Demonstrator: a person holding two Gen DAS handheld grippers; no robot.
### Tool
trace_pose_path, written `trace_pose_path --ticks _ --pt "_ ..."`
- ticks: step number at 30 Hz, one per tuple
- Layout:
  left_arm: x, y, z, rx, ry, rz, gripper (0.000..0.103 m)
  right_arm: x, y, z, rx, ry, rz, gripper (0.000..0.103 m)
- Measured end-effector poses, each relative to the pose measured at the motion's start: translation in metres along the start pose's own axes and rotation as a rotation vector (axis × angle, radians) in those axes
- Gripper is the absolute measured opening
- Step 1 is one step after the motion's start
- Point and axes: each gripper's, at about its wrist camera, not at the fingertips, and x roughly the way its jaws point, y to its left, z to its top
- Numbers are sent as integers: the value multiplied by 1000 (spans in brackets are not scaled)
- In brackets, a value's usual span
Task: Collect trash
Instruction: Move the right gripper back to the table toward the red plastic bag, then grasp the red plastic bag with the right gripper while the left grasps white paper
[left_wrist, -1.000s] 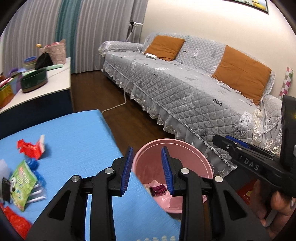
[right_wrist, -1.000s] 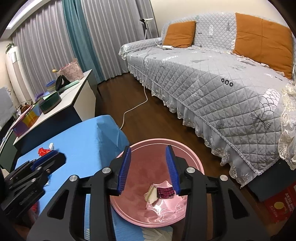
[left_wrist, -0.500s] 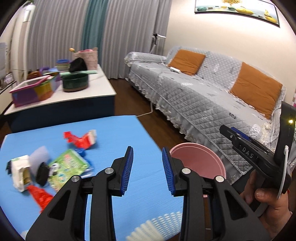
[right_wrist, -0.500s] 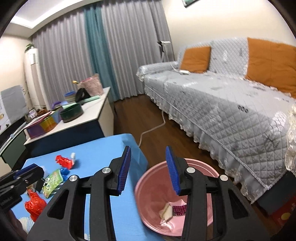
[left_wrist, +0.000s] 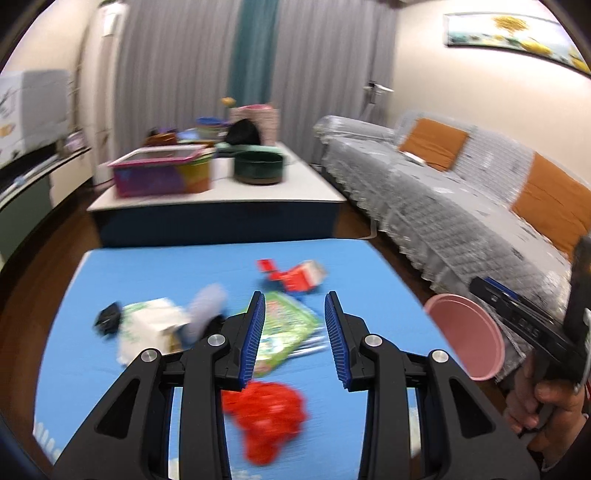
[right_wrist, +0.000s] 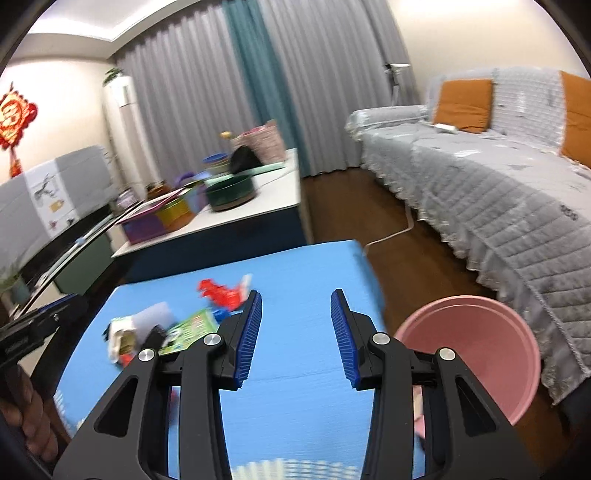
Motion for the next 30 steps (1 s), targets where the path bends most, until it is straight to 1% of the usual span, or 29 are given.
trace_pose_path --ticks 4,9,12,15,17,19,22,24,26,27,30 --pt "-3 42 -17 -53 -6 106 34 14 38 -11 -40 35 90 40" --pt "-7 84 -22 -129 1 170 34 30 86 -33 -117 107 196 41" --pt "-9 100 -27 -155 11 197 34 38 114 -44 -164 144 253 47" --pt "-7 112 -32 -189 34 209 34 50 144 -61 -230 208 313 57" --pt "-3 119 -34 -196 45 215 34 59 158 -71 -266 249 330 63" --pt "0 124 -38 -191 58 222 34 68 171 -82 -301 290 332 65" --pt "8 129 -43 -198 80 213 34 83 182 -97 -348 361 292 65" --pt "15 130 -45 -193 96 211 34 88 182 -99 -361 372 268 66" --pt "23 130 -45 -194 108 204 34 93 180 -99 -355 379 255 61" --pt "26 130 -45 -195 113 202 34 93 177 -98 -344 382 254 54" --pt "39 126 -44 -199 138 195 34 96 168 -94 -311 393 267 43"
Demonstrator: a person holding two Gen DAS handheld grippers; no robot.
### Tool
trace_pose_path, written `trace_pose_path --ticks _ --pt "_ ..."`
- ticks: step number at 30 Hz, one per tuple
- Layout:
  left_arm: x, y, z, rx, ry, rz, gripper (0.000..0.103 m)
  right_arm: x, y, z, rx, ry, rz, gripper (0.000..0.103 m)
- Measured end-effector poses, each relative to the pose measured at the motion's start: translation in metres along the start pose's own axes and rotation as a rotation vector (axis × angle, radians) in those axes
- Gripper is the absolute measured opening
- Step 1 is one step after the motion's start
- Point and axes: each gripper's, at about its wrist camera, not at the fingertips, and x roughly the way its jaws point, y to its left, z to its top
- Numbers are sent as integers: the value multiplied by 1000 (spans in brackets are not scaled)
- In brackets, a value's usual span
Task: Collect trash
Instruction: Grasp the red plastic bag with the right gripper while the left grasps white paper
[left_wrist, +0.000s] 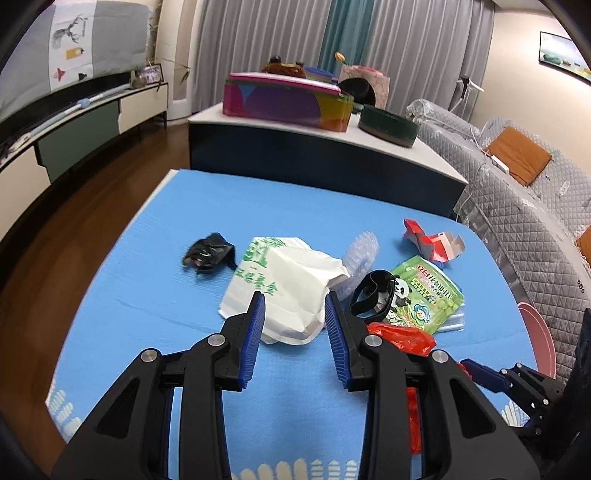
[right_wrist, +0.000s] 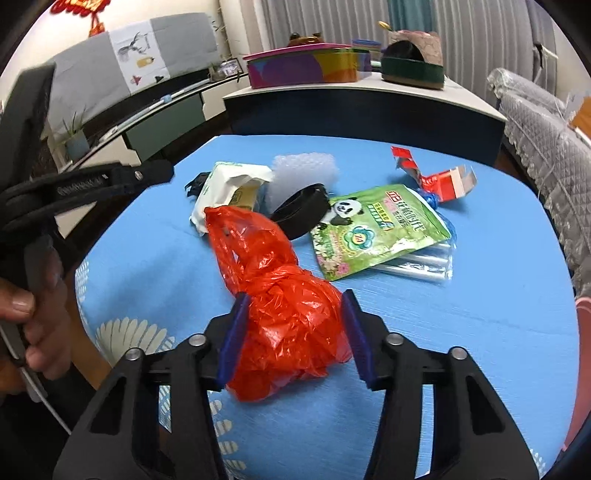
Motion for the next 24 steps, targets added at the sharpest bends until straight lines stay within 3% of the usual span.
trace_pose_path --ticks 7,12,24 --pt "27 -17 1 25 48 29 47 -9 -10 4 4 -44 -6 28" --pt "43 -24 1 47 83 77 49 -20 -26 10 45 -93 -45 27" --pt "63 -32 3 93 134 221 48 -22 -50 12 102 -97 -78 28"
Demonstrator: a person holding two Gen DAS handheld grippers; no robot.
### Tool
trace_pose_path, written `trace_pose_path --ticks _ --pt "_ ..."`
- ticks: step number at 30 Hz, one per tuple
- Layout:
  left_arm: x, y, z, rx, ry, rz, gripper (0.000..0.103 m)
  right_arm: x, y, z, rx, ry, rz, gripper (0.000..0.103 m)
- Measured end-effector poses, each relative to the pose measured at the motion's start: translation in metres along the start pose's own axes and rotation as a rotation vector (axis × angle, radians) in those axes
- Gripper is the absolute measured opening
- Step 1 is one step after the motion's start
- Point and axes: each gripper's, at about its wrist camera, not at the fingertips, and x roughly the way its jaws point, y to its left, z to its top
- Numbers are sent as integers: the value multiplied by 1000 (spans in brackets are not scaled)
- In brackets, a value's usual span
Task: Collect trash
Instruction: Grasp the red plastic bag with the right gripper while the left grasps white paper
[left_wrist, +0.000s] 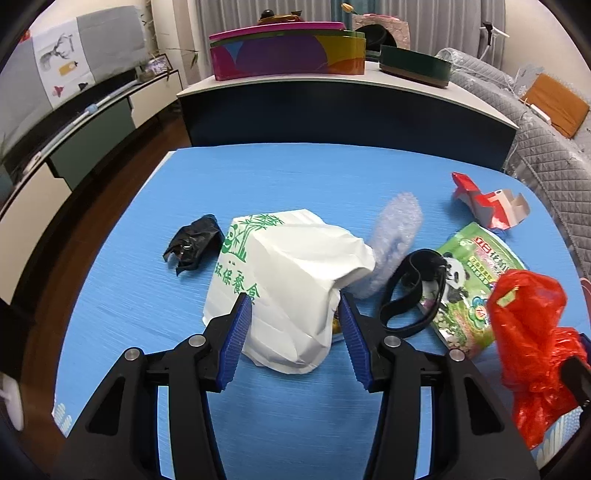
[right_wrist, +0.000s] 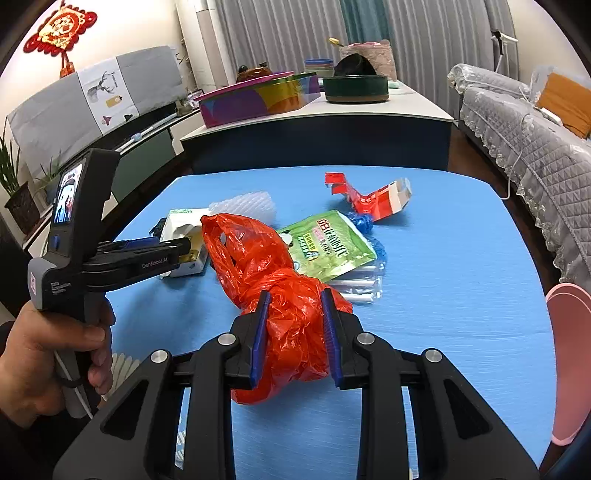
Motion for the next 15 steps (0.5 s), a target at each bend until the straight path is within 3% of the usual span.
trace_pose_path --ticks 6,15 --pt "-14 6 2 6 -54 31 28 -5 -3 -1 7 -9 -13 28" --pt "-46 26 3 -45 -147 72 15 -24 -1 -1 6 -48 -34 28"
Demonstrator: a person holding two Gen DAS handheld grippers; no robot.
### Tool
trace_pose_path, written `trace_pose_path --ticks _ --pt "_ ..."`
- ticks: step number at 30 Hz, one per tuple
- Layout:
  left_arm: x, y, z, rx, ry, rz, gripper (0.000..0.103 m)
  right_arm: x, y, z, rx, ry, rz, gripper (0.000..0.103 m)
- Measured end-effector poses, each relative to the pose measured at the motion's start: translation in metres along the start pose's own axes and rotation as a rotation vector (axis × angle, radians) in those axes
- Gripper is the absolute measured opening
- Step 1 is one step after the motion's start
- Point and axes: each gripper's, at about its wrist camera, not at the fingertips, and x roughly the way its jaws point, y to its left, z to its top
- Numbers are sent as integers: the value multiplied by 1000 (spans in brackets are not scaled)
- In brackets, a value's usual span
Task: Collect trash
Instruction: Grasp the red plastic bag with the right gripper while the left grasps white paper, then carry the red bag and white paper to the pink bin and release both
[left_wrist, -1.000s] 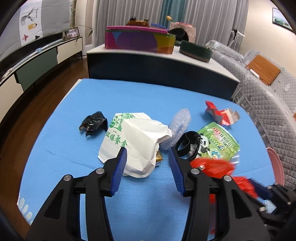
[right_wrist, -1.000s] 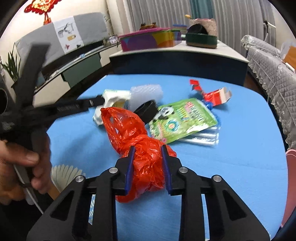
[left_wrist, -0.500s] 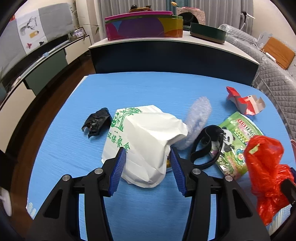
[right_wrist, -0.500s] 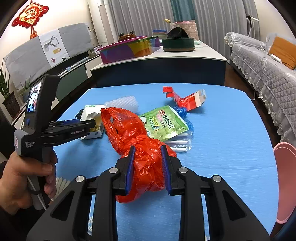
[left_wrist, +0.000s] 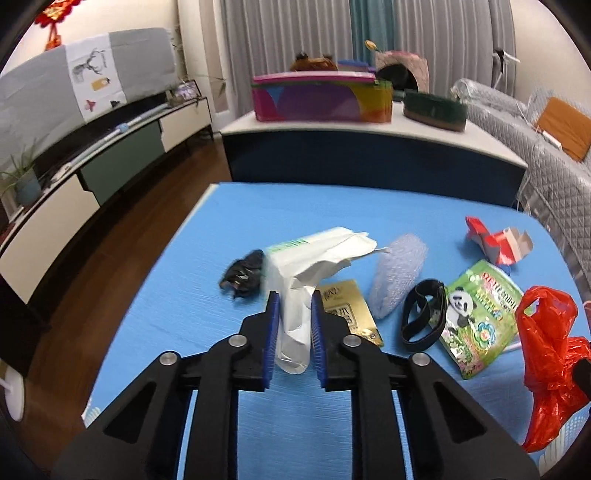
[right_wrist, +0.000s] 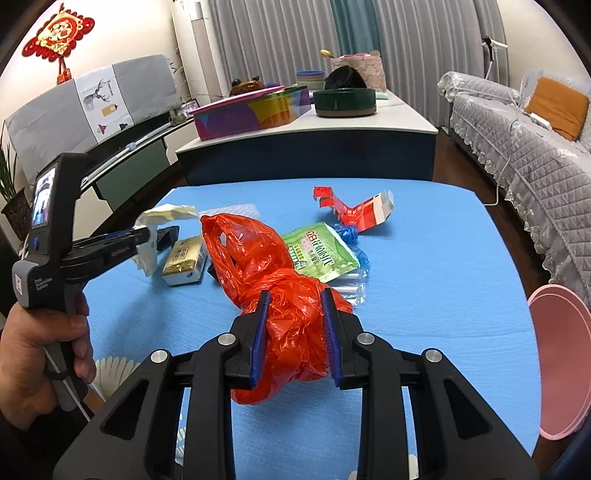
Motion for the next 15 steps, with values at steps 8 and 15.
trace_pose_path --ticks 8,15 --pt "-23 10 3 -33 -55 -14 14 -18 -4 1 14 -30 -26 28" --pt "-46 10 3 -63 -95 -71 14 -35 -12 -1 26 -55 -65 28"
